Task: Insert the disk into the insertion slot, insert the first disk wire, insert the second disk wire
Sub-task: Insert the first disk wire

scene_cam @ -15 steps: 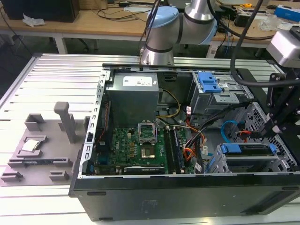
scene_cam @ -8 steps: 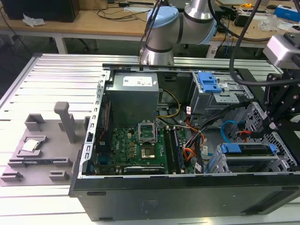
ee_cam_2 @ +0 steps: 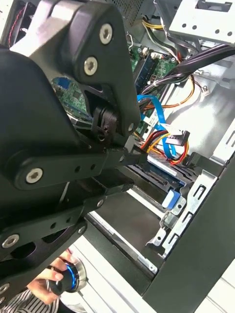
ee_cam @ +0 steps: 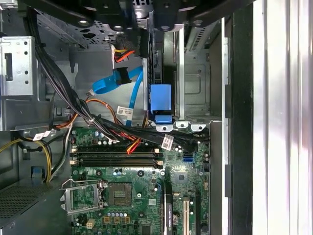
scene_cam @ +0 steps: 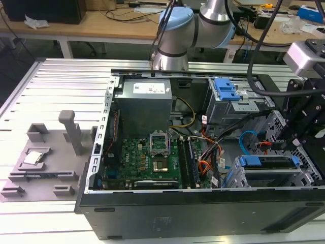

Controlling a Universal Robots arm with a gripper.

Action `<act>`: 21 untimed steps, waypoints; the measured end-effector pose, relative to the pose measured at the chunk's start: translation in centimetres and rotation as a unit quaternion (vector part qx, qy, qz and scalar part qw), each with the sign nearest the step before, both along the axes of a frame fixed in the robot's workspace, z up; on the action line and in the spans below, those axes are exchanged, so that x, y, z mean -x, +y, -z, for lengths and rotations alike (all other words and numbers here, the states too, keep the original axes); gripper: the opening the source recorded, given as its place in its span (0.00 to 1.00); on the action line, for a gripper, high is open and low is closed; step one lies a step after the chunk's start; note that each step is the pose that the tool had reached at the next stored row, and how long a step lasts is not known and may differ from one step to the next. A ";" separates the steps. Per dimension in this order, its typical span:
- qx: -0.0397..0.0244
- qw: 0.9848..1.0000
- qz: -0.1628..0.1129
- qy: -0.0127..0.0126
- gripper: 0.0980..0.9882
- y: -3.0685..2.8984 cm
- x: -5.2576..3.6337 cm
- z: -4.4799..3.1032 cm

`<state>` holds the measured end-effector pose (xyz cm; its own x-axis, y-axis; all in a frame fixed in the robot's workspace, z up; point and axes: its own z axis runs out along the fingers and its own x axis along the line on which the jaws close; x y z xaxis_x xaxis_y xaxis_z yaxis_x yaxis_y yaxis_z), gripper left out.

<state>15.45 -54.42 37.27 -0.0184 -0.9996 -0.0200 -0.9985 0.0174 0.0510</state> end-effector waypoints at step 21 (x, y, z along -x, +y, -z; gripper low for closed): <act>0.005 1.000 0.020 0.000 0.23 0.69 0.39 1.72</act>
